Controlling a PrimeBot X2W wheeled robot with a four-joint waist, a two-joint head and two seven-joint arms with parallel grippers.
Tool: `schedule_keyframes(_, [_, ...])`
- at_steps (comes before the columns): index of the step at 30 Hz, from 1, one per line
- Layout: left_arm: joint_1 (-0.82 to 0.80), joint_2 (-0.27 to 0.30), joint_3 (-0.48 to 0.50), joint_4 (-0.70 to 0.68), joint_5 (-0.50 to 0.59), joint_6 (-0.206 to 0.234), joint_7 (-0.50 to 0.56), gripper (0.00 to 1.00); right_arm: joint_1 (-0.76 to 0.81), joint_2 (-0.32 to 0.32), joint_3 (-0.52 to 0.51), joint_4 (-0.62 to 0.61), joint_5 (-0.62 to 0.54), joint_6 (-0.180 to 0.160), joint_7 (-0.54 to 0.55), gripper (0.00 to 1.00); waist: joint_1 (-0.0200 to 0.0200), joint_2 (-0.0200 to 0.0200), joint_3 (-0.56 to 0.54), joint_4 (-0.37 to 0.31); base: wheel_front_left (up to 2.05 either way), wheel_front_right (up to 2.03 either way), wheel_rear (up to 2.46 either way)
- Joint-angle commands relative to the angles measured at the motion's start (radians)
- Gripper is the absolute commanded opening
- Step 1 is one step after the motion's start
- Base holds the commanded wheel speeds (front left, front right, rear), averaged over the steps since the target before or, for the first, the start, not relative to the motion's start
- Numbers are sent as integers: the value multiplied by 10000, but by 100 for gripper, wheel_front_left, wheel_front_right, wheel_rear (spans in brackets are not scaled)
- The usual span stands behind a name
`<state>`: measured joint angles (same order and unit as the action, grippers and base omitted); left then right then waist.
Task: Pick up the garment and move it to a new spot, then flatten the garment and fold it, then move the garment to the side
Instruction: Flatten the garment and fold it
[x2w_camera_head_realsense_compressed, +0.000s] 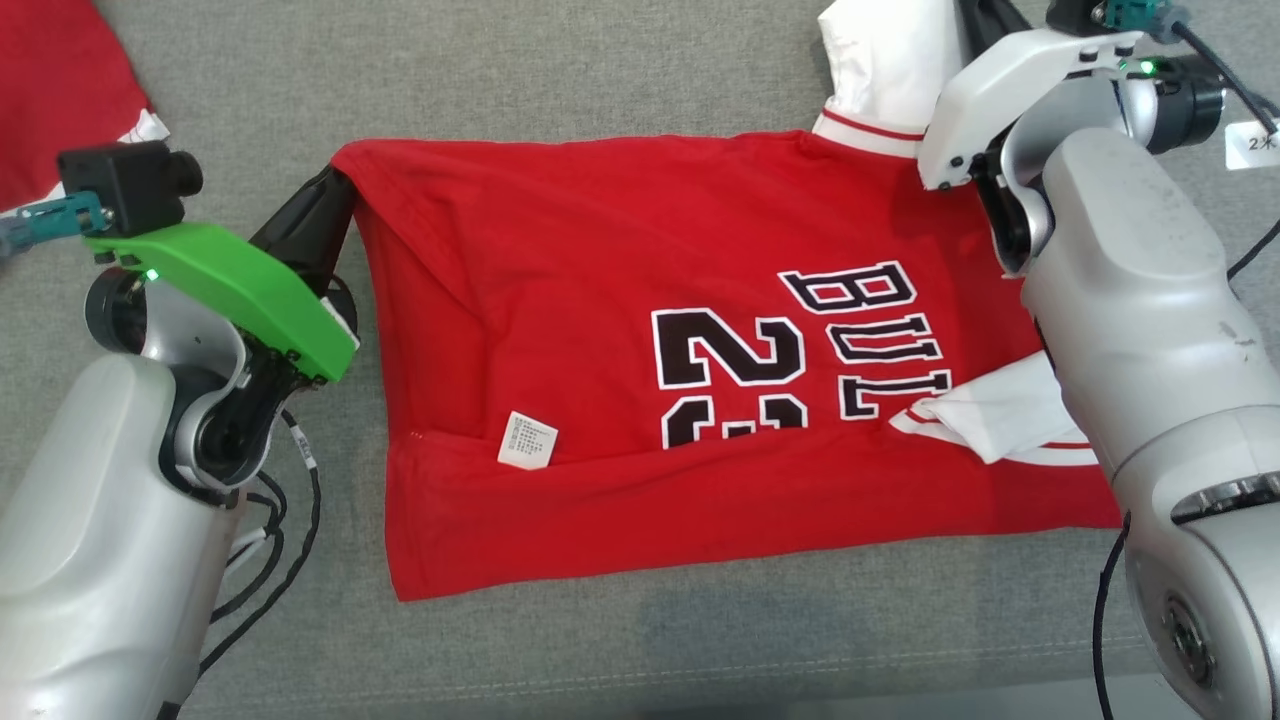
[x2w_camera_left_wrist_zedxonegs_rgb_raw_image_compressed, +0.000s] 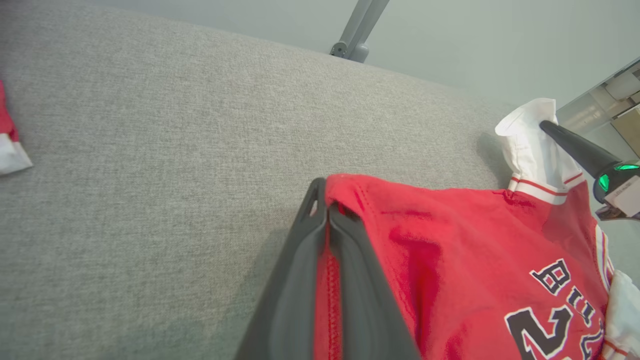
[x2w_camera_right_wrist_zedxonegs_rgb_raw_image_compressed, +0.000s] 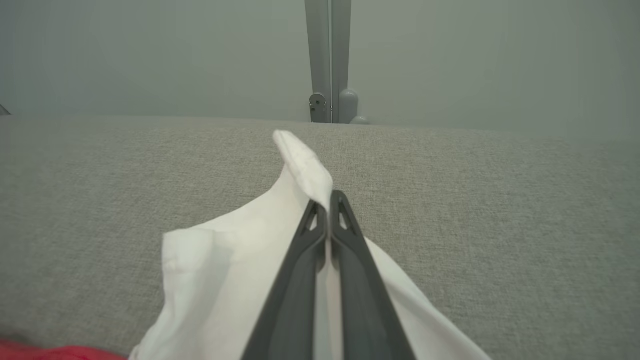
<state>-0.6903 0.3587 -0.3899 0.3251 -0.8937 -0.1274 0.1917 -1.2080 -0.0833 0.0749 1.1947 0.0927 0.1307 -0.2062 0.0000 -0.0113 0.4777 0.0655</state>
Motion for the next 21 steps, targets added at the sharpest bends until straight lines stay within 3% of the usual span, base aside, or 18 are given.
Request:
schedule_keyframes(1, [220, 103, 103, -162, -235, -34, -68, 0, 288, -2, 212, -201, 311, 0, -114, 0, 0, 113, -346, -282, 0, 0, 0])
schedule_keyframes(6, [947, 463, 563, -826, -924, 3, 104, 0, 1616, -615, 1497, -1961, 2154, -2, -23, 0, 0, 113, -811, -689, 0, 0, 0])
schedule_keyframes(13, [2465, 989, 438, -1890, -1012, 51, 228, 0, 3954, -1551, 2182, -4998, 3944, -2, 547, 0, 0, 113, -1306, -1218, 0, 0, 0])
schedule_keyframes(17, [3720, 1237, 449, -2550, -1089, 342, 166, 0, 5729, -1811, 2108, -6781, 4504, -2, 983, 0, 0, 113, -1502, -1354, 0, 0, 0])
schedule_keyframes(21, [4643, 1204, 587, -3043, -1392, 652, 56, 0, 7389, -1882, 1334, -8298, 4640, 0, 1305, 0, 0, 113, -1678, -1341, 0, 0, 0])
